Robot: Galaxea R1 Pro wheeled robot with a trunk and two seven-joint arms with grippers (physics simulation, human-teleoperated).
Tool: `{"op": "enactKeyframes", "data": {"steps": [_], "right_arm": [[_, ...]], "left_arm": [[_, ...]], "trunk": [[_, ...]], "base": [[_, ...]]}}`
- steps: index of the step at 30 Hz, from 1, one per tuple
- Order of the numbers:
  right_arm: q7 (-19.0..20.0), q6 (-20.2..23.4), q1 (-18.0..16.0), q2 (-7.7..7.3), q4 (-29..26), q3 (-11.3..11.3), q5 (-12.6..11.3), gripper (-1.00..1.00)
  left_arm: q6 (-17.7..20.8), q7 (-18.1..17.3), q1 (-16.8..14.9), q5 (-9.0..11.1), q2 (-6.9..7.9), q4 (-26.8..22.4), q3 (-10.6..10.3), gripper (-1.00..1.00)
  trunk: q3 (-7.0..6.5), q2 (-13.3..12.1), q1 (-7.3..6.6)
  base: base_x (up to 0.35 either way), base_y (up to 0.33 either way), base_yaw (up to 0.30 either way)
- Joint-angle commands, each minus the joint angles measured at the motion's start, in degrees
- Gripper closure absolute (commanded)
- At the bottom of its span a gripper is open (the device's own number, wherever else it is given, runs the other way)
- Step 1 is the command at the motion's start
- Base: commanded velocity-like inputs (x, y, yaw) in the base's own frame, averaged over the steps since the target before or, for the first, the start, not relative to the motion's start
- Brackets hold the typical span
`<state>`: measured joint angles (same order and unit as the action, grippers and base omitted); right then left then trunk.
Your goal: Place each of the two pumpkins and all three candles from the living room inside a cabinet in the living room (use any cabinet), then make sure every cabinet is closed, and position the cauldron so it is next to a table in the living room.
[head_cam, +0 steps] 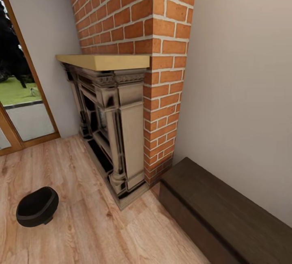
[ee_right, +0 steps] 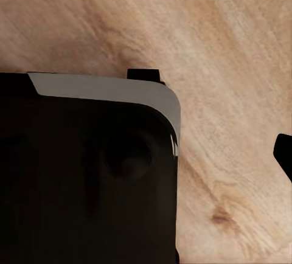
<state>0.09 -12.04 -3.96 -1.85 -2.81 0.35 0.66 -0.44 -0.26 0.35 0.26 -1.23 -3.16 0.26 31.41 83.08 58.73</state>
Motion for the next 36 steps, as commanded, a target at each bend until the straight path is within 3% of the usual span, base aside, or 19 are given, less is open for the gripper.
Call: {"op": "enactKeyframes", "data": {"steps": [1,15,36], "right_arm": [[0.0,0.0,0.0,0.03,0.0,0.0,0.0,-1.0],[0.1,0.0,0.0,-0.08,0.0,0.0,-0.1,-1.0],[0.1,0.1,0.0,-0.08,0.0,0.0,-0.1,-1.0]], "left_arm": [[0.0,0.0,0.0,0.0,0.0,0.0,0.0,-1.0],[0.0,0.0,0.0,0.0,0.0,0.0,0.0,-1.0],[0.0,0.0,0.0,0.0,0.0,0.0,0.0,-1.0]], "trunk": [[0.0,0.0,0.0],[-0.01,0.0,0.0],[-0.01,0.0,0.0]], "base": [[0.0,0.219,-0.017],[0.0,0.205,-0.21],[0.0,0.009,-0.284]]}}
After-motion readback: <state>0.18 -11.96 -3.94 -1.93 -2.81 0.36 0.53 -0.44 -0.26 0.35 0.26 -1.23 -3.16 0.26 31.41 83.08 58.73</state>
